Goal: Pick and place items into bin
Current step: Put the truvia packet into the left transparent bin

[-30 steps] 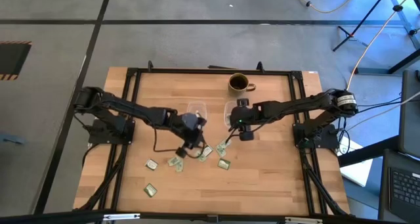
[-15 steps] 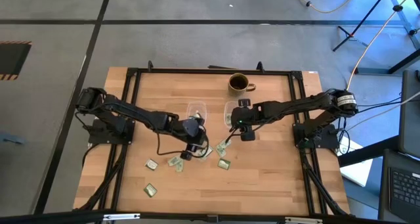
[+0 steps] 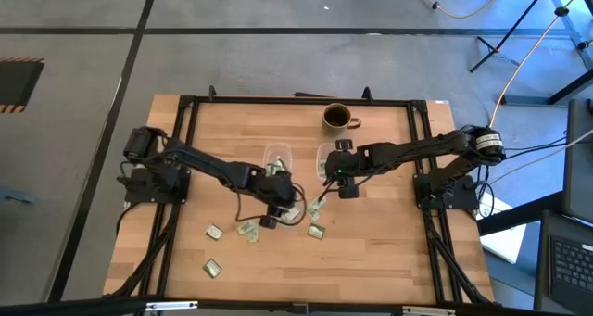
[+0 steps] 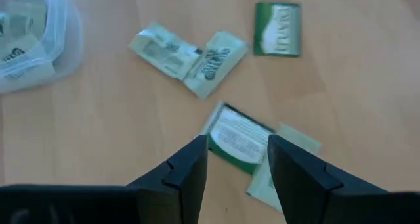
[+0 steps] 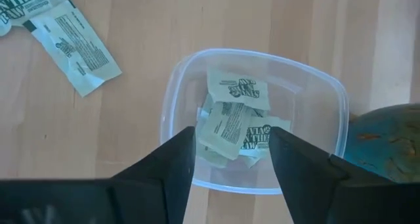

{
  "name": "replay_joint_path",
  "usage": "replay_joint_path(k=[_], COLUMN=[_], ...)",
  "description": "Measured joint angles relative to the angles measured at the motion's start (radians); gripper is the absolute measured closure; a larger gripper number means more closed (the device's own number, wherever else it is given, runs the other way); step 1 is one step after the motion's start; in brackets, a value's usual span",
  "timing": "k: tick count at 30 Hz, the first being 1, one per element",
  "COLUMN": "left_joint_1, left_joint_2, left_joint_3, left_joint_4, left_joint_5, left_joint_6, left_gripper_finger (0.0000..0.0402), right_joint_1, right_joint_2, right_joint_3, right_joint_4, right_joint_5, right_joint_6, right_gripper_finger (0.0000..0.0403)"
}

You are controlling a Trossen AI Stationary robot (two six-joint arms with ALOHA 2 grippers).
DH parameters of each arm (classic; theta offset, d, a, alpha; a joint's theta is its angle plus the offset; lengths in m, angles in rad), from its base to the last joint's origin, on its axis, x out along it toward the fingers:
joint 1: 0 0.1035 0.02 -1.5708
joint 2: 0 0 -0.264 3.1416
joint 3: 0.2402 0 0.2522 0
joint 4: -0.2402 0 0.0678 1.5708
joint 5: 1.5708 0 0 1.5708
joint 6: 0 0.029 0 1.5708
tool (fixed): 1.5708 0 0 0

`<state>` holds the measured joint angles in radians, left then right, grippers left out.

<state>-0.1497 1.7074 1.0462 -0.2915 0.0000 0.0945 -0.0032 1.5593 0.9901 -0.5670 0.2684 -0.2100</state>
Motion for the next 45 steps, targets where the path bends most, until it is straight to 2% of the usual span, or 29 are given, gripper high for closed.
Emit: replay_joint_path(k=[6, 13, 18, 29, 45], left_joint_1=[-0.002, -0.002, -0.002, 0.002, 0.003], left_joint_2=[0.116, 0.201, 0.220, 0.232, 0.267], left_joint_3=[0.127, 0.157, 0.158, 0.157, 0.160], left_joint_4=[-0.139, -0.159, -0.142, -0.129, -0.123], left_joint_5=[-0.001, 0.001, 0.047, 0.045, 0.081], left_joint_6=[0.018, -0.005, -0.016, -0.055, -0.055], left_gripper_finger=[0.0249, 0.0249, 0.0249, 0.0250, 0.0297], right_joint_1=[0.000, 0.000, 0.000, 0.000, 0.000], right_joint_2=[0.000, 0.000, 0.000, 0.000, 0.000], right_joint_3=[0.000, 0.000, 0.000, 0.000, 0.000], right_joint_4=[0.007, 0.007, 0.008, 0.009, 0.009], right_joint_5=[0.000, 0.000, 0.000, 0.000, 0.000], right_joint_6=[0.000, 0.000, 0.000, 0.004, 0.004], right_gripper_finger=[0.0205, 0.0205, 0.0205, 0.0205, 0.0205])
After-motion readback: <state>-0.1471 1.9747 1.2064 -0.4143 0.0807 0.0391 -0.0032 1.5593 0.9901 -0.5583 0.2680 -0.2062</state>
